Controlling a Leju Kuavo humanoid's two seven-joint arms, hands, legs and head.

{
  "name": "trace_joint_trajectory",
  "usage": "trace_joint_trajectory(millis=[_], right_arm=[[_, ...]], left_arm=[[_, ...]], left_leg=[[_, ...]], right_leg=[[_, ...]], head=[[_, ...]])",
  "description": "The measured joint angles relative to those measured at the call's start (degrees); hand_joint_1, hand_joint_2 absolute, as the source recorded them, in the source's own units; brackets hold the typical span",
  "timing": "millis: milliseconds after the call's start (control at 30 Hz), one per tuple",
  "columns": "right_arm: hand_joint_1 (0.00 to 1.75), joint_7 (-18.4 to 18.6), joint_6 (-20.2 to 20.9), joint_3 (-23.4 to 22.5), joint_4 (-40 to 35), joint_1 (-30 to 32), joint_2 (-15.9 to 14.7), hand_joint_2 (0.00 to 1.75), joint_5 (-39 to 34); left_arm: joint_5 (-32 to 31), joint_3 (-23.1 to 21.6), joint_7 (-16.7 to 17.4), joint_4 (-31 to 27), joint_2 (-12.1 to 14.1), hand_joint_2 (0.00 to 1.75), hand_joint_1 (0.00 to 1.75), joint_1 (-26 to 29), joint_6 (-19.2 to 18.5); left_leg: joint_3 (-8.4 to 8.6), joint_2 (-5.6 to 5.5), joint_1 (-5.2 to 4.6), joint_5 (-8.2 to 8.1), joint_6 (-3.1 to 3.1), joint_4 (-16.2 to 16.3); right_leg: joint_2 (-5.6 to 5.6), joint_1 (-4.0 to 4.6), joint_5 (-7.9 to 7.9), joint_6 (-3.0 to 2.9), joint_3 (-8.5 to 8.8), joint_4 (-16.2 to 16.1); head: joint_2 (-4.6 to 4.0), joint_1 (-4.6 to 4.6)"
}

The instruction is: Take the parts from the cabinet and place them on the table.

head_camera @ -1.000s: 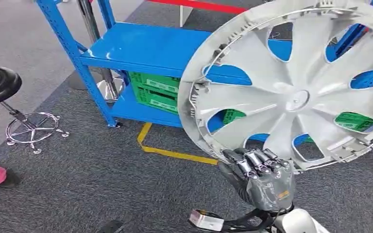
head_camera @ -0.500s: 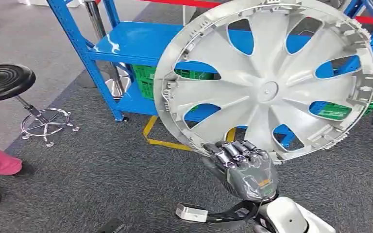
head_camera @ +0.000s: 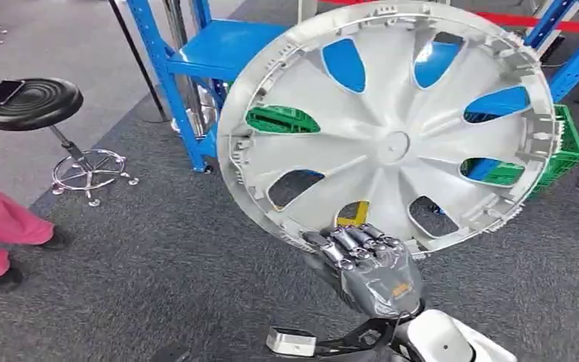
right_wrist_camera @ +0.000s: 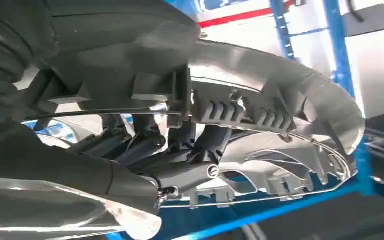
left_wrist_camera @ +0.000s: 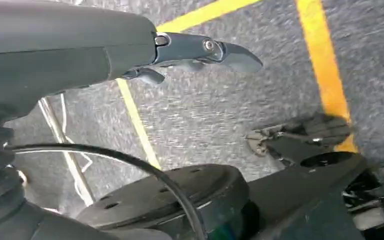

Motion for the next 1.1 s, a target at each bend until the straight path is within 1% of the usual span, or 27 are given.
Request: trace_joint_trajectory(millis=[33, 67, 100, 133, 167, 567, 633, 667, 700, 733, 767, 800, 833, 867, 900, 933, 967, 1000, 1033, 1067, 1100], right_arm=[[1.75, 0.02, 0.00, 0.17, 0.00, 0.01, -0.02, 1.75, -0.02], [1.75, 0.02, 0.00, 0.33, 0.02, 0.01, -0.02, 1.75, -0.02], [1.75, 0.02, 0.00, 0.44, 0.04, 0.00, -0.11, 1.75, -0.02], [1.75, 0.04, 0.02, 0.48, 0.04, 0.00, -0.13, 1.75, -0.02], [1.75, 0.09, 0.02, 0.48, 0.04, -0.04, -0.13, 1.75, -0.04], [1.75, 0.09, 0.02, 0.48, 0.04, -0.04, -0.13, 1.75, -0.04], [1.75, 0.11, 0.02, 0.48, 0.04, -0.06, -0.13, 1.75, -0.07], [1.75, 0.11, 0.02, 0.48, 0.04, -0.11, -0.13, 1.75, -0.09], [1.75, 0.11, 0.02, 0.48, 0.04, -0.13, -0.13, 1.75, -0.09], [1.75, 0.11, 0.02, 0.48, 0.02, -0.26, -0.13, 1.75, -0.11], [1.75, 0.13, 0.02, 0.48, 0.00, -0.35, -0.15, 1.75, -0.13], [1.75, 0.13, 0.02, 0.50, 0.02, -0.34, -0.15, 1.75, -0.13], [1.75, 0.13, 0.02, 0.52, 0.00, -0.33, -0.15, 1.75, -0.13], [1.75, 0.13, 0.04, 0.57, 0.02, -0.30, -0.15, 1.75, -0.13], [1.75, 0.39, 0.15, 0.83, 0.04, -0.60, -0.15, 1.75, -0.37], [1.75, 0.52, 0.59, 1.14, 0.41, -0.96, -0.13, 1.75, -0.77], [1.75, 0.55, 0.94, 1.49, 0.94, -2.02, 0.24, 1.75, -1.00], [1.75, 0.48, 1.16, 2.08, 1.99, -3.45, 1.18, 1.75, -1.22], [1.75, 0.48, 1.16, 2.21, 2.16, -3.68, 1.31, 1.75, -1.22], [1.75, 0.48, 1.16, 2.29, 2.36, -3.82, 1.31, 1.75, -1.20], [1.75, 0.46, 1.16, 2.36, 2.53, -3.83, 1.31, 1.75, -1.22]], left_arm=[[0.00, 0.00, 0.00, 0.00, 0.02, 1.75, 0.00, 0.01, 0.00], [0.02, 0.02, 0.00, 0.00, 0.02, 1.75, 0.00, 0.03, 0.00], [0.02, 0.02, -0.02, 0.00, 0.04, 1.75, 0.00, 0.01, 0.00], [0.02, 0.02, -0.02, 0.00, 0.07, 1.75, 0.00, -0.05, 0.00], [0.02, 0.02, -0.02, 0.00, 0.07, 1.75, 0.00, -0.11, 0.00], [0.02, 0.02, -0.02, 0.00, 0.07, 1.75, 0.00, -0.11, 0.00], [0.02, 0.02, -0.02, 0.00, 0.07, 1.75, 0.00, -0.10, 0.00], [0.02, 0.02, -0.02, 0.00, 0.07, 1.75, 0.00, -0.15, 0.00], [0.02, 0.02, -0.02, 0.00, 0.07, 1.75, 0.00, -0.16, 0.00], [0.02, 0.02, -0.09, 0.00, 0.05, 1.75, 0.00, -0.17, -0.02], [0.02, 0.02, -0.15, 0.00, 0.02, 1.75, 0.00, -0.14, -0.02], [0.02, 0.02, -0.15, 0.00, 0.02, 1.75, 0.00, -0.21, -0.02], [0.02, 0.02, -0.15, 0.00, 0.02, 1.75, 0.00, -0.16, -0.02], [0.02, 0.02, -0.15, 0.02, 0.04, 1.75, 0.00, -0.12, -0.02], [-0.07, 0.04, -0.17, 0.02, 0.15, 1.75, 0.00, -0.33, -0.02], [-0.53, 0.04, -0.17, 0.02, 0.33, 1.75, 0.00, -0.42, -0.02], [-0.68, 0.02, -0.02, 0.00, 0.55, 1.75, 0.00, -0.16, -0.11], [-0.68, 0.00, 0.02, 0.00, 0.48, 1.75, 0.00, -0.04, -0.26], [-0.70, 0.00, 0.09, 0.00, 0.59, 1.75, 0.00, -0.06, -0.22], [-0.68, 0.00, 0.09, 0.00, 0.61, 1.75, 0.00, -0.12, -0.28], [-0.68, 0.00, 0.09, 0.00, 0.59, 1.75, 0.00, -0.10, -0.28]], left_leg=[[-1.03, 0.01, -0.02, 0.80, -0.02, 0.04], [-1.98, 0.01, -0.02, 1.55, -0.12, 0.05], [-2.81, 0.02, -0.01, 2.38, -0.27, 0.07], [-3.86, 0.00, -0.01, 3.12, -0.44, 0.10], [-4.46, -0.05, -0.01, 3.64, -0.59, 0.15], [-4.46, -0.05, -0.01, 3.64, -0.59, 0.15], [-4.66, -0.10, -0.01, 3.84, -0.68, 0.15], [-4.86, -0.15, 0.01, 4.11, -0.79, 0.17], [-4.95, -0.17, 0.01, 4.25, -0.86, 0.18], [-5.38, -0.21, -0.27, 4.59, -1.22, 0.29], [-5.72, -0.19, -0.17, 5.65, -1.63, 0.31], [-5.76, -0.19, -0.13, 5.86, -1.69, 0.30], [-6.17, -0.21, 0.27, 6.99, -2.27, 0.05], [-6.43, -0.26, 0.28, 6.96, -2.63, 0.13], [-8.64, -0.24, 0.38, -5.51, -3.01, 11.35], [-6.92, -0.23, 0.30, -0.99, -2.95, 18.26], [3.95, -0.20, -0.13, -2.60, -1.90, 2.27], [4.24, -0.04, 0.13, -2.70, -0.63, -1.02], [3.74, -0.02, 0.16, -2.31, -0.16, -1.02], [3.13, -0.02, 0.15, -1.81, -0.01, -0.97], [2.56, -0.02, 0.13, -1.38, -0.03, -0.92]], right_leg=[[0.00, -0.08, -0.24, 0.15, -0.19, 3.55], [0.01, -0.16, 1.41, 0.24, 0.37, 5.00], [0.01, -0.24, 4.03, 0.24, 1.91, 4.30], [0.02, -0.37, 6.29, 0.16, 4.56, 1.49], [0.04, -0.46, 7.06, 0.05, 7.15, -1.77], [0.04, -0.46, 7.06, 0.05, 7.15, -1.77], [0.06, -0.49, 7.05, 0.00, 8.39, -3.37], [0.12, -0.52, 6.68, -0.07, 10.23, -5.81], [0.18, -0.54, 6.28, -0.12, 11.33, -7.30], [0.31, -0.32, 4.09, -0.24, 15.93, -13.00], [0.52, -0.23, 2.47, -0.24, 17.58, -16.88], [0.52, -0.17, 2.52, -0.24, 17.34, -16.80], [0.55, 0.34, 3.16, -0.57, 16.44, -16.16], [0.30, 0.03, 4.01, -1.21, 15.30, -16.48], [-0.50, 0.45, 6.59, -3.17, 12.95, -16.21], [-0.65, 0.76, 8.72, -3.05, 8.97, -15.39], [-0.64, 1.02, 10.11, -2.38, 6.17, -13.64], [-0.54, 0.69, 10.80, -0.93, 4.38, -13.07], [-0.26, 0.56, 8.60, -0.58, 3.45, -10.80], [-0.03, 0.27, 5.75, -0.21, 1.76, -6.12], [0.04, 0.05, 3.41, 0.10, -0.08, -1.17]], head=[[-0.02, 0.11], [-0.02, 0.04], [-0.02, 0.07], [0.00, 0.09], [0.00, 0.07], [0.00, 0.07], [0.00, 0.09], [0.00, 0.07], [0.00, 0.07], [-0.02, 0.11], [0.00, -0.02], [-0.02, 0.00], [0.00, 0.02], [0.00, 0.06], [-0.02, -0.06], [-0.02, -0.04], [-0.02, -0.09], [-0.02, -0.04], [-0.02, 0.18], [-0.02, 0.31], [-0.02, 0.22]])
